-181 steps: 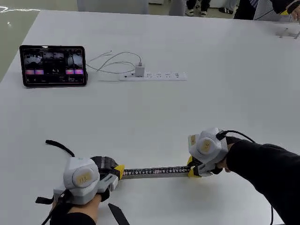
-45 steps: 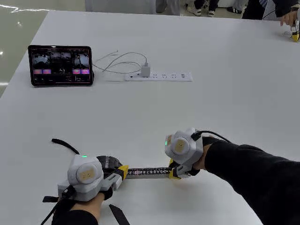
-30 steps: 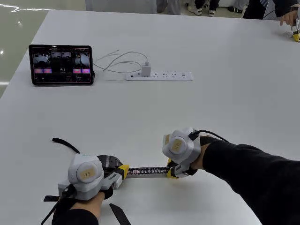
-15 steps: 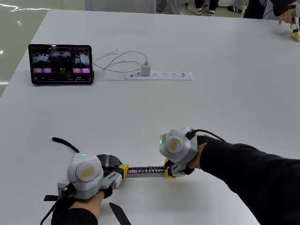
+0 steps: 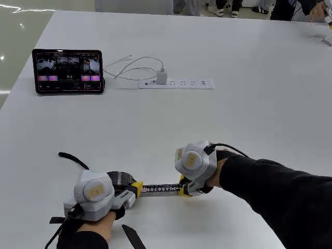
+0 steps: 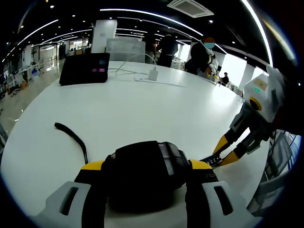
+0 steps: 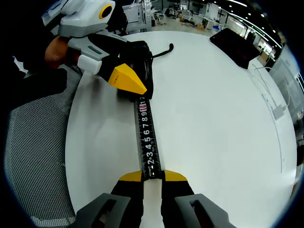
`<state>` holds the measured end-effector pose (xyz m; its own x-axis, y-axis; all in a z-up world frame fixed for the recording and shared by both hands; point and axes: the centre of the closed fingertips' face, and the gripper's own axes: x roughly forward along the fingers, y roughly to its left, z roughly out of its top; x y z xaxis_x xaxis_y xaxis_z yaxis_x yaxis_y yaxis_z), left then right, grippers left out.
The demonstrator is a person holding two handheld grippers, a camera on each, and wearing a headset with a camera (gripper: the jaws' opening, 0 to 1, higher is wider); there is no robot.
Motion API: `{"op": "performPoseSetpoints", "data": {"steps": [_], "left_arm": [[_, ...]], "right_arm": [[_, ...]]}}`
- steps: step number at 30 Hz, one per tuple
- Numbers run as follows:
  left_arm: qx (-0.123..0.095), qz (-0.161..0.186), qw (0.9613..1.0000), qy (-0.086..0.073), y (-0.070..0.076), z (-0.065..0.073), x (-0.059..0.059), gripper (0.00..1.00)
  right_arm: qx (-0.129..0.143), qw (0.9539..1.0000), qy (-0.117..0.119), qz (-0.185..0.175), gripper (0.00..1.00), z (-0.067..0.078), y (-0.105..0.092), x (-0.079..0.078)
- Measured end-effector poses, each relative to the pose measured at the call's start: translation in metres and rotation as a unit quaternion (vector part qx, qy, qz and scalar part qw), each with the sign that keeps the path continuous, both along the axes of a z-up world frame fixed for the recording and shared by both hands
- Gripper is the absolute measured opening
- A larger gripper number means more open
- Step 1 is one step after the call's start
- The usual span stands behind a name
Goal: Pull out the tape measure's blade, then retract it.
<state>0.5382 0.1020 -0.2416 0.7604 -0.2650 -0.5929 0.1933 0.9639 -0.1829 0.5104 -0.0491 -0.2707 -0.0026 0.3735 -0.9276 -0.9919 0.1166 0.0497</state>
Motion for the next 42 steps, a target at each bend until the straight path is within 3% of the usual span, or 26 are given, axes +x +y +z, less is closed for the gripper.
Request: {"op": "performPoseSetpoints", "data": {"steps": [42], "left_arm": [[-0.025,-0.005,0.9997,0.006,0.000,0.002,-0.002,0.62]], "right_arm": [[0.039,0.9992,0.004,0.007,0.09,0.001,0.025,0.002]]}}
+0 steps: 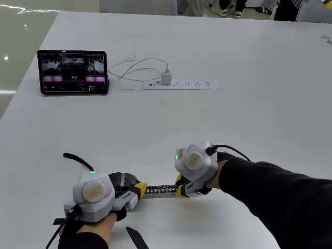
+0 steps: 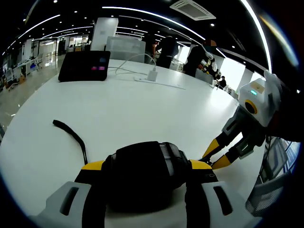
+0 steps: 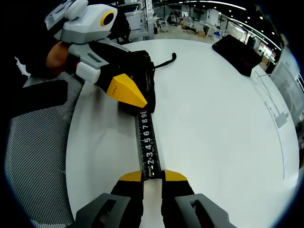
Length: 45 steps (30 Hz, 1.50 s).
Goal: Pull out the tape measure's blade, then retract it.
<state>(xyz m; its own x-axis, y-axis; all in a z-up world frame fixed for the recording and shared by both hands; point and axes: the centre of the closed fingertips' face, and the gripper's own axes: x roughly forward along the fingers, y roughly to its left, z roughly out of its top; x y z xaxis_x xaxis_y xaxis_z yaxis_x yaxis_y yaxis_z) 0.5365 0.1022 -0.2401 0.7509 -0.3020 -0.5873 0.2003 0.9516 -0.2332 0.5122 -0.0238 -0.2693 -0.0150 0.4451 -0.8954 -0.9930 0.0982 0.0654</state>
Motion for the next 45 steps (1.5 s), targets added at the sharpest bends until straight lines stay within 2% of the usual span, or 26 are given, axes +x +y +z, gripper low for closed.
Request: {"op": "performPoseSetpoints", "data": {"steps": [38,45], "left_arm": [[-0.004,0.003,1.0000,0.003,0.001,0.000,0.000,0.62],[-0.005,0.004,1.0000,0.004,0.000,0.000,0.001,0.62]], "right_arm": [[0.015,0.9999,-0.001,0.004,0.10,0.000,0.024,-0.001],[0.018,0.9998,0.000,-0.004,0.09,0.000,0.028,0.000]]}}
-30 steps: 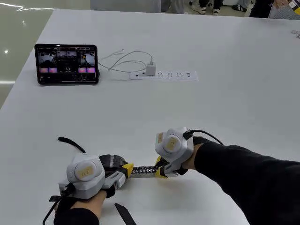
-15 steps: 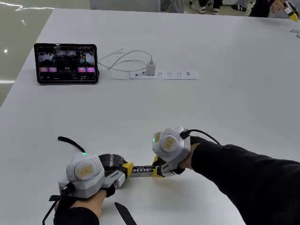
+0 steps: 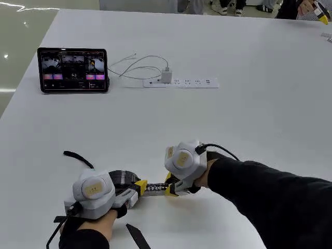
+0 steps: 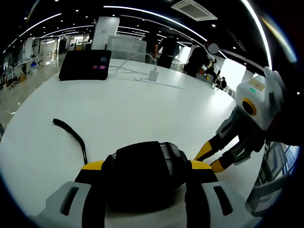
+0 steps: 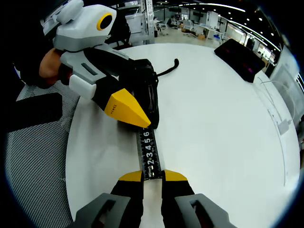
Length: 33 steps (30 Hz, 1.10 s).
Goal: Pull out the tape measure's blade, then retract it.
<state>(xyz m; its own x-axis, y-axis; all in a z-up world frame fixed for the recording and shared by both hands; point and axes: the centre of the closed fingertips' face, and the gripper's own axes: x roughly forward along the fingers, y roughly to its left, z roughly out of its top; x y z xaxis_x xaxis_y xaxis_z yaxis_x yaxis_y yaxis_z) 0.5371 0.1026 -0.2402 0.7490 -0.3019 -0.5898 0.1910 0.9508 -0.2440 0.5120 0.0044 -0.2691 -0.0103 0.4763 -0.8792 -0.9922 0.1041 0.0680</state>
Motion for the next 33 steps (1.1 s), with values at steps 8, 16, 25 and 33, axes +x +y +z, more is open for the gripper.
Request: {"op": "performPoseSetpoints", "data": {"steps": [8,16,25,33], "left_arm": [[-0.001,0.000,1.0000,0.000,0.000,0.000,0.000,0.62],[-0.002,-0.001,1.0000,0.000,0.000,0.000,0.000,0.62],[-0.003,0.000,1.0000,0.002,0.000,0.000,0.000,0.62],[-0.004,0.001,1.0000,0.004,0.000,-0.001,0.000,0.62]], "right_arm": [[0.001,1.0000,-0.001,0.003,0.09,0.000,0.005,0.000],[0.006,1.0000,0.001,0.000,0.09,0.000,0.011,0.000],[0.008,1.0000,0.001,0.004,0.09,0.000,0.017,-0.001],[0.009,0.9999,-0.001,0.007,0.09,0.000,0.021,-0.001]]}}
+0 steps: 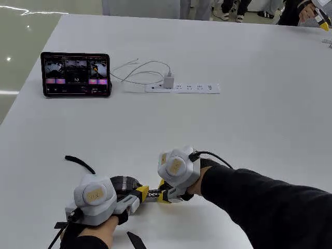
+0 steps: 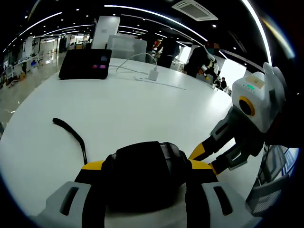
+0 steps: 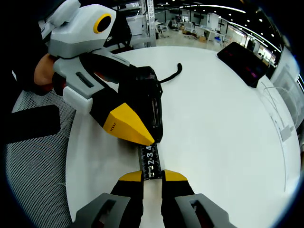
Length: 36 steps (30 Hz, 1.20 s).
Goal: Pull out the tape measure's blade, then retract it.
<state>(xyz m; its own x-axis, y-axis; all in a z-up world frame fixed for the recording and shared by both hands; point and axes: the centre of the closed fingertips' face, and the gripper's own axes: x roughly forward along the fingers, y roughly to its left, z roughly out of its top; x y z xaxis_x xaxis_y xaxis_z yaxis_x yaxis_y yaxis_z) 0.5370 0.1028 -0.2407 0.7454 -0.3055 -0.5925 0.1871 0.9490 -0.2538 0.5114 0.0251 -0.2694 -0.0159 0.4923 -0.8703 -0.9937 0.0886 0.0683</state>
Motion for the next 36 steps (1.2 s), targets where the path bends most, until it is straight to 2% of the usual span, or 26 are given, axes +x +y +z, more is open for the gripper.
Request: {"op": "performPoseSetpoints", "data": {"steps": [36], "left_arm": [[-0.006,0.002,1.0000,0.003,0.000,0.000,0.000,0.62]], "right_arm": [[0.018,0.9998,0.000,-0.002,0.10,0.000,0.018,0.000]]}}
